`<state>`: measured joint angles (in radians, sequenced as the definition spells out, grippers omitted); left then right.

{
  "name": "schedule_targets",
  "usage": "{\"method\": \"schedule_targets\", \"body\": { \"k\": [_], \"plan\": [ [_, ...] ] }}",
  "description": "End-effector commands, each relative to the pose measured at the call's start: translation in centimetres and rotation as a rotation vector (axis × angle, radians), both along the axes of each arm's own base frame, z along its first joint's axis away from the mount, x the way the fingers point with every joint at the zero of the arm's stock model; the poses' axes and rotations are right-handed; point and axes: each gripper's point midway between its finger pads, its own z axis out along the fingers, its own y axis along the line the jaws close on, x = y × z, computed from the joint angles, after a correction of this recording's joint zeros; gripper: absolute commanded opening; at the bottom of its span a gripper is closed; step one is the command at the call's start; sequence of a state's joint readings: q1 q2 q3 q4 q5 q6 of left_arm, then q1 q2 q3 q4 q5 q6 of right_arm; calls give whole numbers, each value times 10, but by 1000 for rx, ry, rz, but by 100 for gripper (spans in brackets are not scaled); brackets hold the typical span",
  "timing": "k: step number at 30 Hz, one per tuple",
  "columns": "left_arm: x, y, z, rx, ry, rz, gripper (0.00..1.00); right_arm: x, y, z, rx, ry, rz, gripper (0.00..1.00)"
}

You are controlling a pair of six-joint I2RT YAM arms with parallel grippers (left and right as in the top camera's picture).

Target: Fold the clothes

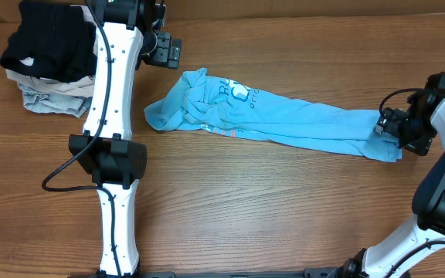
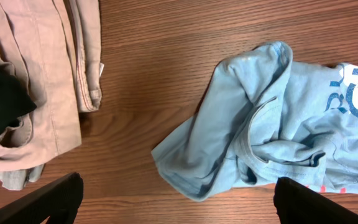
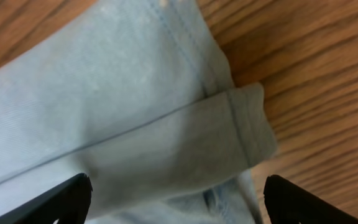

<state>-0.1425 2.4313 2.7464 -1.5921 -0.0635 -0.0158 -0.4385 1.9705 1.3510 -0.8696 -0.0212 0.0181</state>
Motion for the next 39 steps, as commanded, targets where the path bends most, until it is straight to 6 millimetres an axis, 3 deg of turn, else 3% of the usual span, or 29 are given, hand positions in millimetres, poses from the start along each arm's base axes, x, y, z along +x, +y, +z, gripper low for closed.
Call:
{"method": "schedule_targets", "body": {
  "k": [1,8,11,12,14,16,18,21,29,30,31,34,39],
  "plan": [
    [1,-3,6,-7,-18,-28,100,-3,-3,-9,-17,12,-2,85],
    [2,-3,7,-7,-24,-28,100,-1,0,-23,13,19,-14,66],
    [2,-3,7,-7,-24,-28,100,0,10,-29,73,16,-8,59],
    [2,-3,7,-7,-24,-28,100,0,14,-30,98,14,-5,53],
    [2,-3,7,-4,-25,-27,100,-2,22,-32,141,23,-3,28],
    [2,-3,7,-4,-24,-27,100,-7,24,-32,152,44,-9,13],
    [2,-2,7,-3,-25,-27,100,-10,20,-32,151,53,-44,5],
    [4,-1,7,2,-31,-24,100,-13,10,-23,182,48,-140,4],
    [13,16,10,-7,-62,6,100,-17,-16,37,312,-20,-210,4],
    [13,18,10,-6,-59,9,100,-15,-13,44,337,-41,-186,4],
    [11,21,9,-5,-51,14,100,-7,-1,68,406,-103,-120,4],
    [11,22,9,-5,-49,17,100,0,15,90,419,-134,-61,4],
    [10,22,8,-5,-46,17,100,9,63,98,430,-102,57,4]
  ]
}}
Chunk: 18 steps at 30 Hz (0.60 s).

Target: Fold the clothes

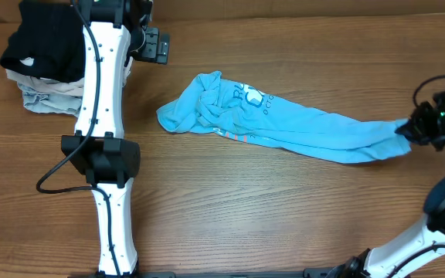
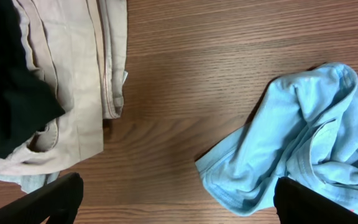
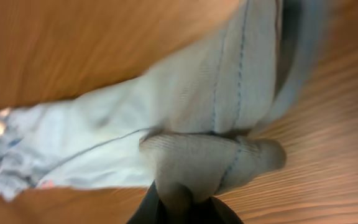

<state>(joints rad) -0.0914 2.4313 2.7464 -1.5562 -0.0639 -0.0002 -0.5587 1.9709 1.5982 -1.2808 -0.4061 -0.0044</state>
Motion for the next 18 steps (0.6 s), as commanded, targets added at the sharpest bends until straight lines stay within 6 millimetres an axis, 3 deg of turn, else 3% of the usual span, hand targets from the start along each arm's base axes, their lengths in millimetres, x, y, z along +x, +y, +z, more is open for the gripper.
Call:
{"method": "schedule_targets", "body": {
  "k": [1,8,15,18],
  "plan": [
    [-1,-3,6,-6,-11,-19,100,19,49,24,16,-80,146,4],
    [1,-3,6,-6,-17,-20,100,40,140,25,18,-98,341,4],
    [0,-3,6,-9,-16,-21,100,59,219,25,-17,-150,420,4],
    [0,-3,6,-8,-16,-21,100,63,231,21,-71,-148,414,4]
  ]
}}
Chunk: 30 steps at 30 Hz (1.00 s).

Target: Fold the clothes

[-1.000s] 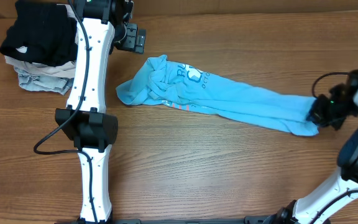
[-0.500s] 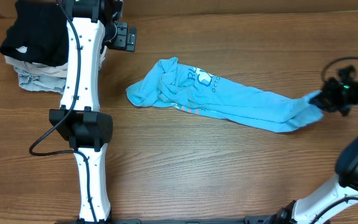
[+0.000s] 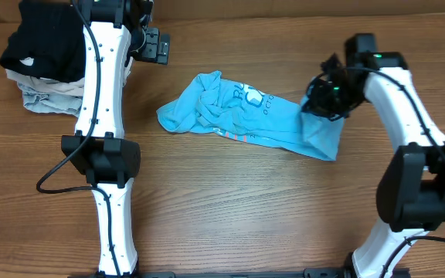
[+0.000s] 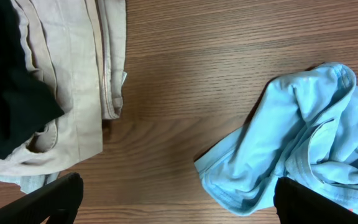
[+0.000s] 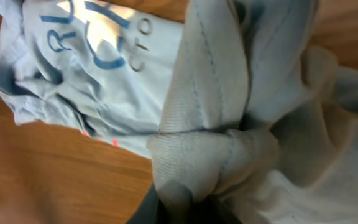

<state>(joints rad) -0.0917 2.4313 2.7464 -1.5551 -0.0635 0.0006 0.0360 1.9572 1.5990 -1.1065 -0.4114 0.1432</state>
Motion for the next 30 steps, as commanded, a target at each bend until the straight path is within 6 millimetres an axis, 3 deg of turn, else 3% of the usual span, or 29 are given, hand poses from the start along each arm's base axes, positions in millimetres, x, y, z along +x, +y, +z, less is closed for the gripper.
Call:
{"method": "schedule_targets", "body": {
  "k": [1,6,12,13,16,17,21,25,30],
  "plan": [
    [0,-3,6,-8,-15,-20,100,8,17,12,-51,-40,-39,4],
    [1,-3,6,-9,-18,-20,100,13,45,8,-40,-59,-23,4],
    [3,-12,7,-56,-26,-36,100,17,61,-5,-58,-58,-33,8],
    [3,-11,7,-56,-26,-36,100,17,62,-8,-60,-51,-30,13],
    [3,-11,7,-56,-26,-36,100,14,67,-12,-51,-36,-19,54],
    [3,-12,7,-56,-26,-36,100,14,69,-12,-40,-32,-14,61],
    [3,-11,7,-56,-26,-36,100,13,85,3,59,-57,36,67],
    [2,-13,2,-59,-11,-47,100,19,76,24,75,-117,26,73],
    [0,-29,-21,-110,49,-183,100,24,40,41,52,-143,-54,77]
  ]
}}
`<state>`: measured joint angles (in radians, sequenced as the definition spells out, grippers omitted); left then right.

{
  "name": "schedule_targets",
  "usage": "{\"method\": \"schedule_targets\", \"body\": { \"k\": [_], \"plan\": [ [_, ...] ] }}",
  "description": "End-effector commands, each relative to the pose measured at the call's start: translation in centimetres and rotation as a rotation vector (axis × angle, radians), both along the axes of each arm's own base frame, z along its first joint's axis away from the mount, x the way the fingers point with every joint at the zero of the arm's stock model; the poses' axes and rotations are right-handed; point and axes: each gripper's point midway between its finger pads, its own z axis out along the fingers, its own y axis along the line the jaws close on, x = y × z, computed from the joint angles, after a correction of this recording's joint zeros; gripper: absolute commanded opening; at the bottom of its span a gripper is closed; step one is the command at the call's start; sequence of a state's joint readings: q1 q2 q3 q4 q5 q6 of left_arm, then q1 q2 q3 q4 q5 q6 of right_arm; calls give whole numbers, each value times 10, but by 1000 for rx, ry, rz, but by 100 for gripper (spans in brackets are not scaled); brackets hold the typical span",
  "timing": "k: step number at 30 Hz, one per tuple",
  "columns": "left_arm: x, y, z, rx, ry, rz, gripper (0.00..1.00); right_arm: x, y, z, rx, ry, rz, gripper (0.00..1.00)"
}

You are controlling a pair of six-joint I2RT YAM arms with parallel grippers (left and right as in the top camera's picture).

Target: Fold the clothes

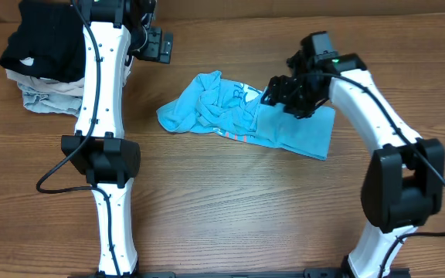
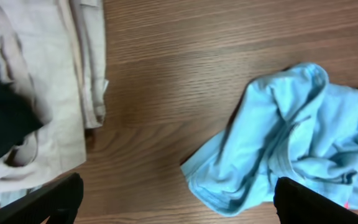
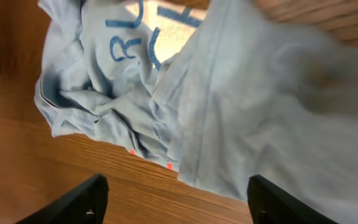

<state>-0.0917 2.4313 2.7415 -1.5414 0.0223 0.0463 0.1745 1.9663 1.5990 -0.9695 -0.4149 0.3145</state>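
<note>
A light blue T-shirt (image 1: 246, 116) with printed lettering lies crumpled mid-table, its right part doubled back over its middle. My right gripper (image 1: 278, 94) hovers just above that folded part. In the right wrist view this gripper (image 3: 179, 208) is open, the shirt (image 3: 241, 106) below it and nothing between its fingers. My left gripper (image 1: 157, 45) hangs at the back left. It is also open (image 2: 176, 211), above bare wood between the shirt's crumpled left end (image 2: 291, 143) and the clothes pile.
At the back left corner a black garment (image 1: 41, 42) sits on folded beige trousers (image 1: 49, 96); the trousers' edge (image 2: 36, 93) shows in the left wrist view. The left arm's white links run down the table's left side.
My right gripper was shut on the shirt's right end, held above the shirt. Now it is open, the end lies on the shirt's middle, and the gripper is a little further left.
The shirt first lay stretched out to the right with my right gripper open over its far end. Then the gripper was shut on that end at the table's right edge. Later it held the end above the shirt. Now the shirt lies doubled and released.
</note>
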Motion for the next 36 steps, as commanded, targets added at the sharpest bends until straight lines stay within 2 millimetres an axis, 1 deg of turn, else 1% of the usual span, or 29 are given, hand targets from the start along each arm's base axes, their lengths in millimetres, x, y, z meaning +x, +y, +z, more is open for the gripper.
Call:
{"method": "schedule_targets", "body": {
  "k": [1,4,7,9,12,15,21,25,27,29,30,31,33,36],
  "plan": [
    [-2,-18,-26,-52,62,-150,100,9,-28,37,7,-83,-59,79],
    [-2,-26,-52,-73,106,-240,100,4,-48,33,-10,-52,-72,79],
    [-2,-33,-77,-104,149,-302,100,-2,-60,29,-34,-29,-69,80],
    [-4,-40,-97,-137,184,-352,100,-6,-69,26,-65,-11,-81,81],
    [-8,-46,-124,-170,235,-397,100,-8,-75,23,-100,-1,-87,81],
    [-13,-52,-142,-211,274,-432,100,-7,-75,23,-101,-4,-87,81],
    [-25,-61,-154,-272,323,-478,100,-6,-75,23,-100,-7,-87,82],
    [-29,-79,-160,-390,325,-519,100,-5,-75,24,-99,-14,-88,82],
    [-30,-84,-166,-427,335,-518,100,-5,-75,24,-99,-15,-88,82],
    [-32,-86,-173,-446,349,-515,100,-5,-75,24,-100,-11,-88,82],
    [-34,-86,-180,-451,364,-511,100,-6,-75,24,-100,-9,-87,82],
    [-35,-86,-181,-453,370,-509,100,-6,-75,23,-100,-7,-87,82],
    [-39,-85,-192,-454,401,-502,100,-7,-75,23,-100,-3,-87,82],
    [-43,-83,-197,-449,422,-496,100,-7,-75,23,-101,-3,-87,82]
  ]
}}
